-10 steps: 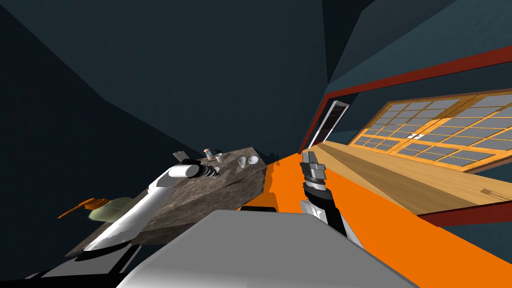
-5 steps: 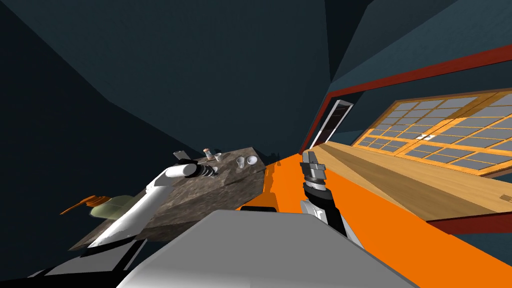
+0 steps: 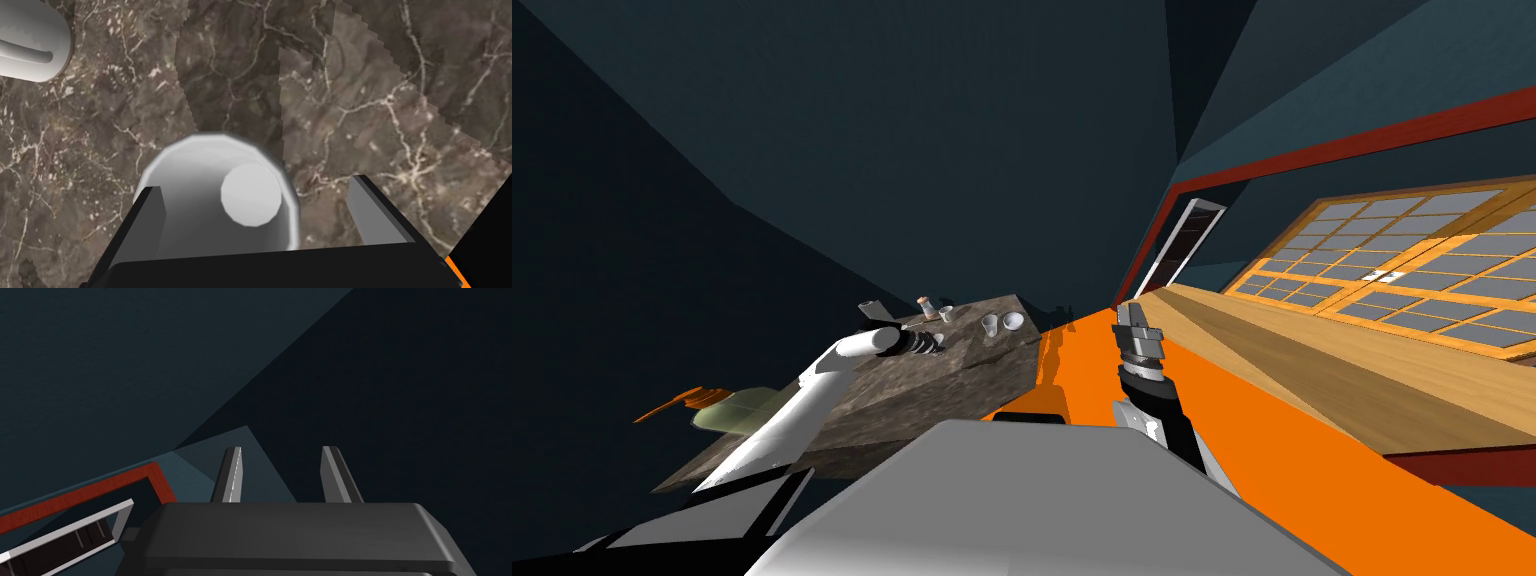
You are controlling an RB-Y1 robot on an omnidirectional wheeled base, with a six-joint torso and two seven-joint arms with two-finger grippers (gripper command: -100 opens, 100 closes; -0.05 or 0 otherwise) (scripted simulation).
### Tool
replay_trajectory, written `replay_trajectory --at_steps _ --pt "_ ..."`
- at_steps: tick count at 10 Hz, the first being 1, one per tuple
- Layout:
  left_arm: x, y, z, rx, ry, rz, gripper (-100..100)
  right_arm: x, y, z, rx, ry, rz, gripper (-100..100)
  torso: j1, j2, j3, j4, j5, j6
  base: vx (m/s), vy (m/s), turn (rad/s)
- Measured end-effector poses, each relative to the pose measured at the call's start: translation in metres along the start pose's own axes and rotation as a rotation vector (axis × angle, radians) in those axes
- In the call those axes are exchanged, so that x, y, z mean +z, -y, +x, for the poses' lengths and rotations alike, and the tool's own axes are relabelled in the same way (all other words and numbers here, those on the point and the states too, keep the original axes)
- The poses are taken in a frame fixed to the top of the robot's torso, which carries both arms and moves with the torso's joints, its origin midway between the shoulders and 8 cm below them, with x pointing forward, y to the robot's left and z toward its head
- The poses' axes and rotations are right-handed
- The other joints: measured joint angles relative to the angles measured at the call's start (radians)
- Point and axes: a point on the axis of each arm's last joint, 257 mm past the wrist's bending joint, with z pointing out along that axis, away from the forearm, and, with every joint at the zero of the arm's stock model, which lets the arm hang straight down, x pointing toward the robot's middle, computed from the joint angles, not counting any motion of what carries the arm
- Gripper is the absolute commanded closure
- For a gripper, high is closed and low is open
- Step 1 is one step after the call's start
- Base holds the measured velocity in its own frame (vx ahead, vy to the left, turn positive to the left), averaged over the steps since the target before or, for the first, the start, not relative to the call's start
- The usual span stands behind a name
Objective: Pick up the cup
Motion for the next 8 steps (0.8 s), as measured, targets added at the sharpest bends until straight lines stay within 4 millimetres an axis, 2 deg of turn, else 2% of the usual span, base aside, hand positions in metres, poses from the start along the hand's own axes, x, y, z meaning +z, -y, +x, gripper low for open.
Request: replay_trajectory --at_steps 4,6,7,8 --pt "0.001 0.01 -0.008 -0.001 -0.028 -0.014 -100 0.0 0.0 0.0 0.0 0.0 0.0 0 -0.001 0.0 0.0 0.0 0.0 0.0 0.014 -0.063 0.044" --pt "0.004 0.013 -0.013 0.014 -0.032 -0.022 -100 0.0 0.0 0.0 0.0 0.0 0.0 0 0.0 0.0 0.0 0.0 0.0 0.0 0.008 -0.023 -0.004" --pt "0.004 0.013 -0.014 0.018 -0.032 -0.022 100 0.0 0.0 0.0 0.0 0.0 0.0 0 0.002 0.0 0.0 0.0 0.0 0.0 0.0 0.0 0.0" --pt "0.004 0.013 -0.013 0.017 -0.032 -0.022 100 0.0 0.0 0.0 0.0 0.0 0.0 0 0.003 0.001 0.0 0.0 0.001 0.0 0.0 0.0 0.0"
